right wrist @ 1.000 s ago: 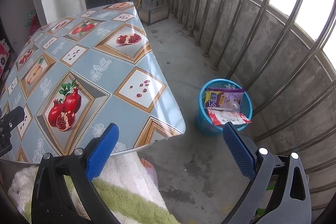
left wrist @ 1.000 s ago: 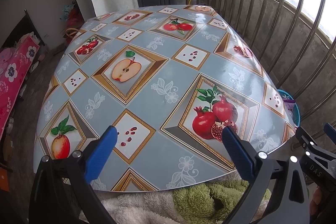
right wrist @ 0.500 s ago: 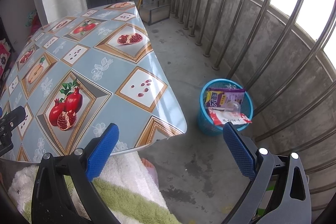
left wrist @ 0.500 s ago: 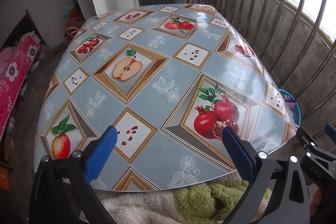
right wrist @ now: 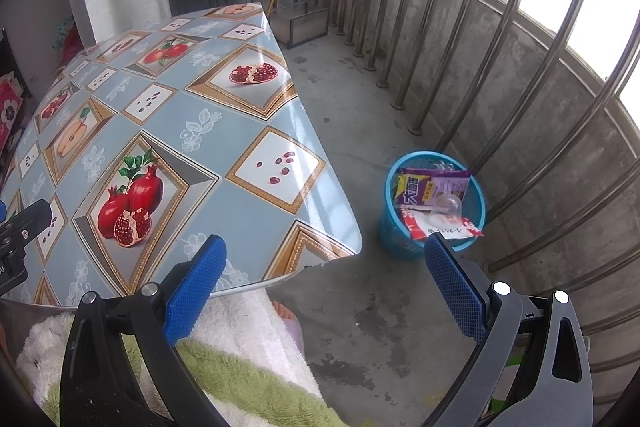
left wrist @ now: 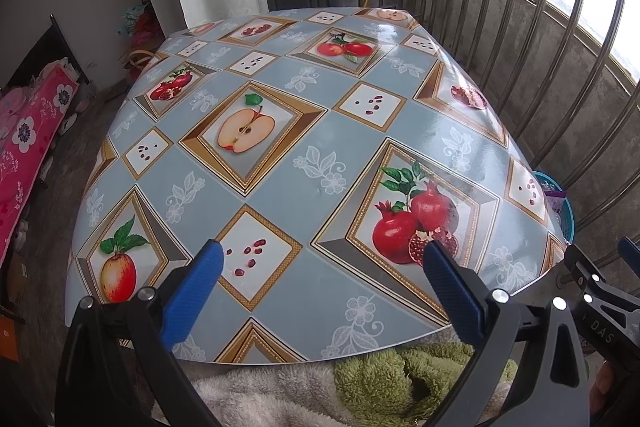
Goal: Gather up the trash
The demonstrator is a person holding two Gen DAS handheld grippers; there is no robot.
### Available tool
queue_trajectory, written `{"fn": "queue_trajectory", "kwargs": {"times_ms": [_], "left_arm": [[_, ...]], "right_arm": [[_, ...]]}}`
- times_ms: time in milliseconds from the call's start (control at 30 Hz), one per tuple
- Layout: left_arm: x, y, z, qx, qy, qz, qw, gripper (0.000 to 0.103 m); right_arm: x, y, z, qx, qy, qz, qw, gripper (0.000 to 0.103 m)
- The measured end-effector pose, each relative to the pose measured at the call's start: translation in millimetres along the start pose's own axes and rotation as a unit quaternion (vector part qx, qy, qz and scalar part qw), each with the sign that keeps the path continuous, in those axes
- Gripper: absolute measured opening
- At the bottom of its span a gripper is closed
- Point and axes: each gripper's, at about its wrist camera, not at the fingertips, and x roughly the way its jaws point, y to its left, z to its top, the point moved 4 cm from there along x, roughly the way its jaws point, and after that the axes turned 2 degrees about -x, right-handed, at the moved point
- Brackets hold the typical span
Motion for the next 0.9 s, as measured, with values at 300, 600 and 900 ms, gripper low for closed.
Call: {"fn": "queue_trajectory", "kwargs": {"times_ms": [300, 600, 900], "left_arm": [[0.3, 0.5, 0.1, 0.0, 0.0, 0.0, 1.0, 0.098], [0.3, 0.9, -0.3, -0.001, 0.001, 0.0, 1.0, 0.097], [0.8, 0.9, -0.7, 0.0, 0.003, 0.0, 1.0, 0.097]], "right_arm": [[-0.9, -0.9, -0.8, 0.001, -0.002, 0.003, 1.0, 0.095], [-1.0, -0.8, -0.5, 0.0, -0.003, 0.004, 1.0, 0.095], [-0.9, -1.8, -0.8, 0.001, -0.002, 0.005, 1.0, 0.095]]}}
